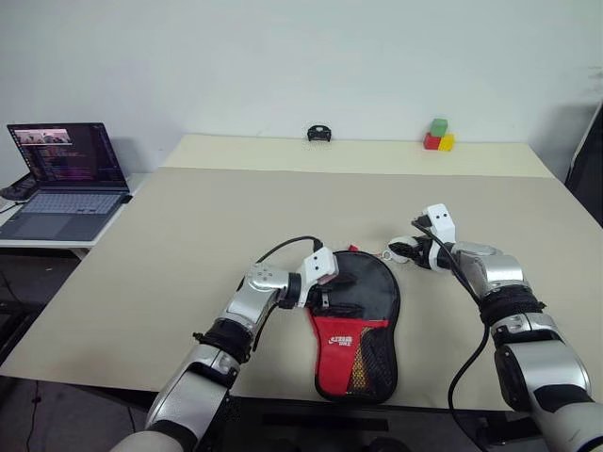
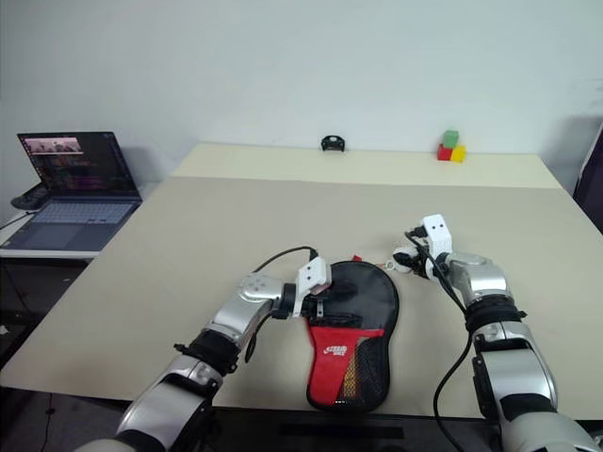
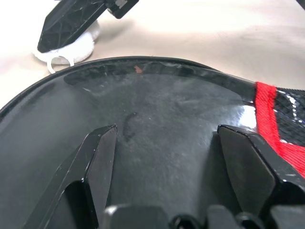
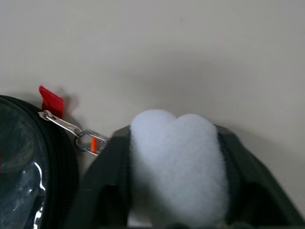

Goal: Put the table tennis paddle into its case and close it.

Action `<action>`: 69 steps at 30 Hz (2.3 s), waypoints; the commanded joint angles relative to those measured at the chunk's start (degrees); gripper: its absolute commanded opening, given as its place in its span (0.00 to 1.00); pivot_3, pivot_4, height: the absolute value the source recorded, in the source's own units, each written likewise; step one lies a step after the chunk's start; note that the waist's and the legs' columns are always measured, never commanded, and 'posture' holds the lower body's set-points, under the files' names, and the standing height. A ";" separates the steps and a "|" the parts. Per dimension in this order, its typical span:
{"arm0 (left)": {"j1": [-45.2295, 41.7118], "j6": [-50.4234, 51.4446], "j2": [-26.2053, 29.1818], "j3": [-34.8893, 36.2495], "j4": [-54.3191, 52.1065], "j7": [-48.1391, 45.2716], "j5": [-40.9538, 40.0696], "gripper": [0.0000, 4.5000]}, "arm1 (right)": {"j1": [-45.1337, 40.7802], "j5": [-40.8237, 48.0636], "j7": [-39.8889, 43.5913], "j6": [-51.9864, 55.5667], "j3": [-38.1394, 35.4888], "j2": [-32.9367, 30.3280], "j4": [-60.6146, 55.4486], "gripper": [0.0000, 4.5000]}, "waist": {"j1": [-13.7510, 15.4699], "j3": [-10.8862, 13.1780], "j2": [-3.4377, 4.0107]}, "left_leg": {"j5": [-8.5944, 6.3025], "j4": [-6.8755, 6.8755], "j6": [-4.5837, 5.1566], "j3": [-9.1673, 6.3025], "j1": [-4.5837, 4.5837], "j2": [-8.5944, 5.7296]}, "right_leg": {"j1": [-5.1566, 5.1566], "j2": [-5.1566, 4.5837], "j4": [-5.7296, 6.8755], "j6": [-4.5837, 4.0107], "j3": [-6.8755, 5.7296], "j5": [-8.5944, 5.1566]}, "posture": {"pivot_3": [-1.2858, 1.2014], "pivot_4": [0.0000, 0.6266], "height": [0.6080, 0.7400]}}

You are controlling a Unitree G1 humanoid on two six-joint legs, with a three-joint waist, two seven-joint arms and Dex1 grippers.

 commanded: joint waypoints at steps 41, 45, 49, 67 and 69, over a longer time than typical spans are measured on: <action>0.09 -6.32 -3.81 -6.12 22.10 -2.07 9.35 0.81 | 51.07 28.96 11.35 43.19 -14.54 -25.88 -80.64 0.10 | 1.27 -1.39 0.11 | -0.20 -0.27 0.25 -0.32 0.90 -0.05 | 1.41 0.04 -0.85 0.34 -0.33 -0.20 | 0.52 0.24 1.00; 0.38 -6.36 -3.77 -6.37 21.89 -2.73 9.58 0.81 | 60.24 32.91 14.39 42.61 -15.84 -29.05 -86.78 0.10 | 1.55 -1.46 0.00 | -0.37 -0.27 0.42 -0.32 0.95 -0.08 | 1.61 0.03 -1.11 0.34 -0.37 -0.18 | 0.52 0.24 1.00; 0.50 -6.30 -3.72 -6.41 21.70 -3.15 9.75 0.81 | 65.67 35.37 15.16 40.44 -15.48 -29.94 -90.01 0.10 | 1.77 -1.54 -0.06 | -0.60 -0.29 0.59 -0.33 0.93 -0.07 | 1.68 0.03 -1.37 0.39 -0.39 -0.22 | 0.52 0.24 1.00; 0.12 -6.29 -4.16 -6.77 21.51 -3.36 10.29 0.81 | 66.38 42.16 4.84 39.02 -1.20 -23.26 -96.15 0.10 | 1.62 -1.69 -0.29 | -0.74 -0.28 0.56 -0.33 1.01 0.00 | 1.76 0.02 -1.46 0.73 -0.36 -0.44 | 0.52 0.24 1.00; 0.16 -6.25 -4.22 -6.74 21.41 -3.38 10.26 0.81 | 64.76 41.87 4.33 38.74 -0.35 -23.14 -94.86 0.10 | 1.62 -1.69 -0.29 | -0.74 -0.29 0.55 -0.33 1.02 0.00 | 1.76 0.03 -1.46 0.73 -0.36 -0.44 | 0.52 0.24 1.00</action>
